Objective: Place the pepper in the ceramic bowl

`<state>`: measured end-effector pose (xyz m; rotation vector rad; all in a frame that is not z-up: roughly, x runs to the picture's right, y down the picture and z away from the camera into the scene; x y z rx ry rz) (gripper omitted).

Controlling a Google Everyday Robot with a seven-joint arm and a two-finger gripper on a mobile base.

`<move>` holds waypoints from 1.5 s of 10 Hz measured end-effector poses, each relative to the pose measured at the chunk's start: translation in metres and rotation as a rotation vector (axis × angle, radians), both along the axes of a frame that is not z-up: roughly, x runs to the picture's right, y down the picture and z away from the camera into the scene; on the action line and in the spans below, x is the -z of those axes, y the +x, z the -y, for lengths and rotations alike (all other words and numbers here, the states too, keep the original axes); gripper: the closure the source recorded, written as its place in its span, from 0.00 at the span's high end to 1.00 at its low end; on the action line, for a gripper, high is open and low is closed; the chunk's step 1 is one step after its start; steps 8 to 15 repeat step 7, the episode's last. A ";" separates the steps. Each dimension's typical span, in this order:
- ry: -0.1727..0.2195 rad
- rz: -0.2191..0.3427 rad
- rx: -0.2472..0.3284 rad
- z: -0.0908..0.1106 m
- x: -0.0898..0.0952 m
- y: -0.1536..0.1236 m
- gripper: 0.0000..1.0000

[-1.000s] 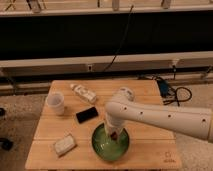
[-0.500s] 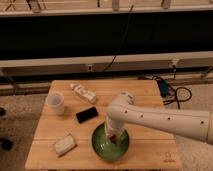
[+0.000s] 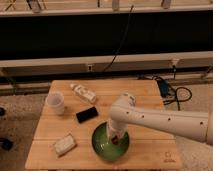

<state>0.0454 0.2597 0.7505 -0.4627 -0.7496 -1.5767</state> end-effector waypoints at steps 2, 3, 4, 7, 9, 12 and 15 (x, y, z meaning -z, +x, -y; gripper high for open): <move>-0.004 -0.004 -0.010 0.000 0.000 0.002 0.80; -0.006 -0.005 -0.017 0.000 0.001 0.004 0.80; -0.004 -0.005 -0.025 0.001 0.002 0.005 0.80; 0.009 -0.001 -0.010 0.012 0.007 0.004 0.80; 0.009 -0.001 -0.010 0.012 0.007 0.004 0.80; 0.009 -0.001 -0.010 0.012 0.007 0.004 0.80; 0.009 -0.001 -0.010 0.012 0.007 0.004 0.80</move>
